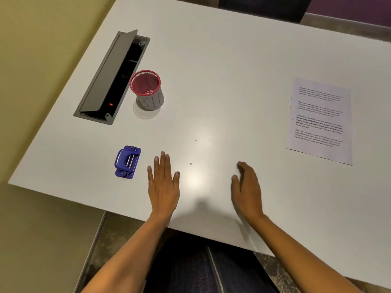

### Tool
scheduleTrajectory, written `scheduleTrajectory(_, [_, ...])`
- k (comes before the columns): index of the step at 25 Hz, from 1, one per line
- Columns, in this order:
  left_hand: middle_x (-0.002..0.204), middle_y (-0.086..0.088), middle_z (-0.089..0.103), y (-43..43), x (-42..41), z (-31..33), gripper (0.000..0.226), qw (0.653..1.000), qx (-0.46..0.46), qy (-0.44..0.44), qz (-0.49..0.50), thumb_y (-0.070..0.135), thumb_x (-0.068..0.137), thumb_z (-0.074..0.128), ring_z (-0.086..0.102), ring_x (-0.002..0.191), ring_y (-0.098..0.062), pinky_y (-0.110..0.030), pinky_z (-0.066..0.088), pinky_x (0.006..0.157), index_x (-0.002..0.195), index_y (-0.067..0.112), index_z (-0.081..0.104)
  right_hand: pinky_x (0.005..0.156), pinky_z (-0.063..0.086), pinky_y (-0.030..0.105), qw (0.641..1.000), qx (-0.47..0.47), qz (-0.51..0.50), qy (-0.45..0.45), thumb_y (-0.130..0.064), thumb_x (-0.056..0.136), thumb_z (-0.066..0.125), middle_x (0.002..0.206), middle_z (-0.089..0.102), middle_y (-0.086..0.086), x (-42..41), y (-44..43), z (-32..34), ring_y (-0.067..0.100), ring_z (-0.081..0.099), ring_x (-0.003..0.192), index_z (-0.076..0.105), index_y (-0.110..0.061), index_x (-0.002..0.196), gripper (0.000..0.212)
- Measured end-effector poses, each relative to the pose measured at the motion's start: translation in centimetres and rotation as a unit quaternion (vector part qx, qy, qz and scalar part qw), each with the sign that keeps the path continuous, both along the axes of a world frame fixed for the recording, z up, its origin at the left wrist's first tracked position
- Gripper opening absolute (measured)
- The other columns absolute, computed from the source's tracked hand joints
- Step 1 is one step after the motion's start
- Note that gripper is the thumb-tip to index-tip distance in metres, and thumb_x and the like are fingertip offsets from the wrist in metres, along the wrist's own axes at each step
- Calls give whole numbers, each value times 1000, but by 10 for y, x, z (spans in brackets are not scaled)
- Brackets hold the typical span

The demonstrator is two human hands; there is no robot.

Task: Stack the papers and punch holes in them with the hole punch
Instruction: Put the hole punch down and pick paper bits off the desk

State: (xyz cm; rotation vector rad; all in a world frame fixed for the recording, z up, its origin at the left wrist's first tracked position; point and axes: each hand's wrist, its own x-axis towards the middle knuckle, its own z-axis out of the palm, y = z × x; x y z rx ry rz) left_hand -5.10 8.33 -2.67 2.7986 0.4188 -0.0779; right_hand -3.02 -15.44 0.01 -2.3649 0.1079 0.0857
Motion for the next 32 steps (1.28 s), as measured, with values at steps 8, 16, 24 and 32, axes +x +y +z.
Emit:
scheduleTrajectory(8, [165,0,3,2,4,-1,61,1000,27,5,2,39,101,16,2,153,-18,-43,6,125,156,16,4,73,36,3,992,58,108,31,-14,92,56,101,63,1,41,82,17,4,54,85,63,-12,104,14])
scheduleTrajectory(16, [165,0,10,3,6,-1,60,1000,17,0,7,34,100,25,7,153,-18,-42,8,125,156,16,12,74,50,30,978,-45,203,32,-17,94,54,95,62,6,61,102,20,20,59,83,64,-7,94,14])
scheduleTrajectory(24, [164,0,16,2,6,-1,59,1000,11,-16,13,30,99,31,12,152,-19,-42,10,124,155,15,18,76,50,29,978,-76,158,115,-6,94,46,97,60,10,67,109,25,22,58,86,59,-2,97,14])
scheduleTrajectory(32, [163,-2,20,2,6,-2,58,999,20,-21,13,29,99,32,16,151,-21,-43,13,124,154,13,21,57,55,29,975,146,-48,159,7,77,52,67,69,15,72,84,39,28,64,55,65,2,75,14])
